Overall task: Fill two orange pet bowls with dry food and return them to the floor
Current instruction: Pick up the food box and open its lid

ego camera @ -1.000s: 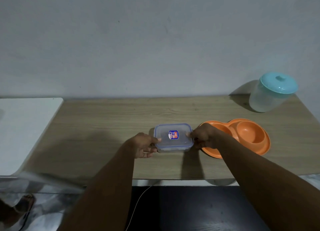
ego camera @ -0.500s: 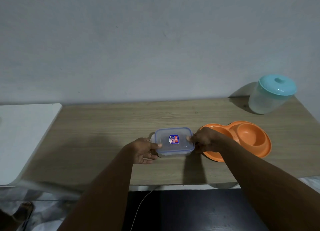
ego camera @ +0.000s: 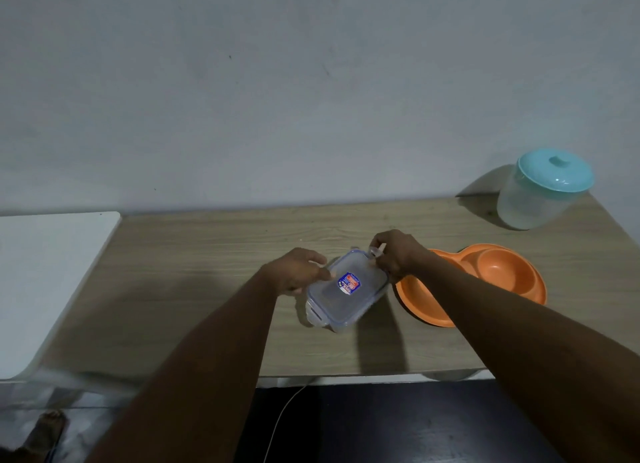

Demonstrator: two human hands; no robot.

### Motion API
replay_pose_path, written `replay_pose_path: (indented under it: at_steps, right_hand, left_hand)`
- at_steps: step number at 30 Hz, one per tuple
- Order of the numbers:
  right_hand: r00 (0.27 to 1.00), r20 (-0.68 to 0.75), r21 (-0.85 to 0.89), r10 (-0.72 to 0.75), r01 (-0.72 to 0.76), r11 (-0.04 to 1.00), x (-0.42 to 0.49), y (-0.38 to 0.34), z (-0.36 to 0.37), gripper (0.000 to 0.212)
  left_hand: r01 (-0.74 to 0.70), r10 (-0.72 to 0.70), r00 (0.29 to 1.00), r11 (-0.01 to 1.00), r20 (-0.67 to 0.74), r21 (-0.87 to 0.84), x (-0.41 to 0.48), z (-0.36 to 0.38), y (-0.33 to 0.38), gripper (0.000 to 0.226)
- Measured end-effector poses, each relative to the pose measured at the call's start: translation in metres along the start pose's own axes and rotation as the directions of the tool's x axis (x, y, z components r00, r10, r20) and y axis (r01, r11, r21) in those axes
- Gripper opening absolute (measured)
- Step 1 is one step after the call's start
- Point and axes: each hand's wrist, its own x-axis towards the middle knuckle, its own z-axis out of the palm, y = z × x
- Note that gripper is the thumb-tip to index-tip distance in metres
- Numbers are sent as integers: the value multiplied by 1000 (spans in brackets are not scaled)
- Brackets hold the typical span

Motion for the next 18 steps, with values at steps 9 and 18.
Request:
replay_pose_path:
  at_steps: [9, 18]
  right_hand:
    - [967, -195, 71, -166, 182, 981, 3, -12, 31, 25]
    - [978, -131, 437, 161, -88, 895, -40, 23, 63, 34]
  left_hand:
    - [162, -141, 986, 948, 92, -274, -23, 22, -36, 36]
    - [233, -133, 968, 796, 214, -559, -41, 41, -38, 33]
